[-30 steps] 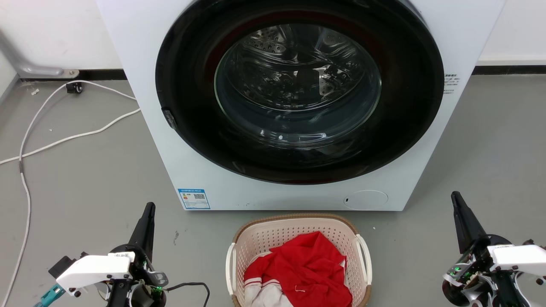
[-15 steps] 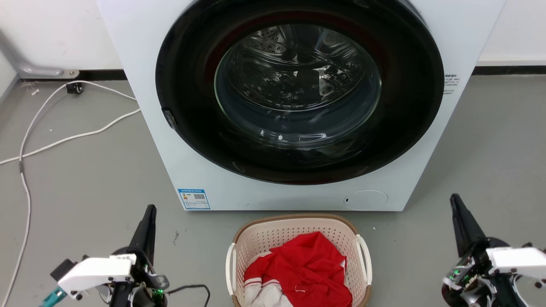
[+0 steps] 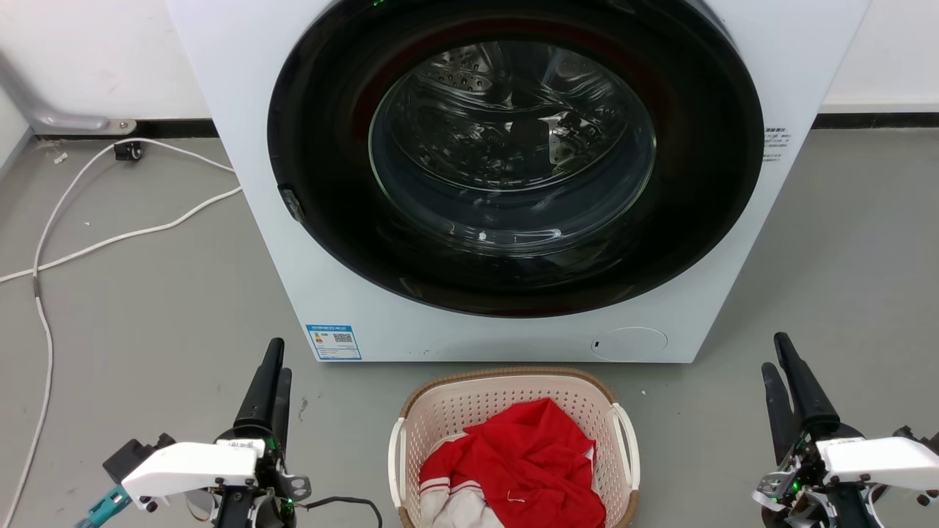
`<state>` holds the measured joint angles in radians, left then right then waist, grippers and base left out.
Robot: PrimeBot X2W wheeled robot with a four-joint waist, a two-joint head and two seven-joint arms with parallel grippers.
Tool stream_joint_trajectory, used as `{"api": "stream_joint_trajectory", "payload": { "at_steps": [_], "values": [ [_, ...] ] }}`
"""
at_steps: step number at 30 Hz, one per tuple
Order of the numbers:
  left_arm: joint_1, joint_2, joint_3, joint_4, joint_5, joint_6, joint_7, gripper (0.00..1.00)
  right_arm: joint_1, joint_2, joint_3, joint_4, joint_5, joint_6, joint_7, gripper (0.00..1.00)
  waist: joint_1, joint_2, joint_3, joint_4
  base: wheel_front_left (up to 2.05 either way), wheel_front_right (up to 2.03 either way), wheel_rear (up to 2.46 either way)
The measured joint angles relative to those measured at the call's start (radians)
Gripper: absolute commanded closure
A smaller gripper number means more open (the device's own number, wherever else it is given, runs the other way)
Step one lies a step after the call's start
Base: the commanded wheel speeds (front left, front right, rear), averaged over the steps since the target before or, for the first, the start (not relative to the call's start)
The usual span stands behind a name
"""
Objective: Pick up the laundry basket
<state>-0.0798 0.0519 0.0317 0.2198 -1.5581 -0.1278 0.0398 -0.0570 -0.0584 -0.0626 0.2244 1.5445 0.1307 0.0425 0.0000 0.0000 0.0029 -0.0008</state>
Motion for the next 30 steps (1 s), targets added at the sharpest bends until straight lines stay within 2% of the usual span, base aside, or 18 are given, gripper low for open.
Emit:
{"api": "stream_joint_trajectory", "payload": {
  "at_steps": [6,21,30],
  "values": [
    [0.0,0.0,-0.018,-0.026,0.129,0.0,-0.026,0.0,0.002,-0.001,0.008,-0.013,-0.115,0.0,-0.026,0.0,0.0,0.0,-0.001,-0.001,0.0,0.0,0.0],
    [0.012,0.0,-0.057,-0.081,0.482,0.005,-0.082,0.0,0.018,0.001,0.015,-0.063,-0.522,0.0,-0.079,0.0,0.0,0.0,0.0,0.001,0.0,0.0,0.0],
    [0.014,0.0,-0.075,-0.095,0.674,0.014,-0.113,0.0,0.019,0.002,0.026,-0.089,-0.728,0.0,-0.095,0.0,0.0,0.0001,0.001,0.001,0.0,0.0,0.0]
  ]
}}
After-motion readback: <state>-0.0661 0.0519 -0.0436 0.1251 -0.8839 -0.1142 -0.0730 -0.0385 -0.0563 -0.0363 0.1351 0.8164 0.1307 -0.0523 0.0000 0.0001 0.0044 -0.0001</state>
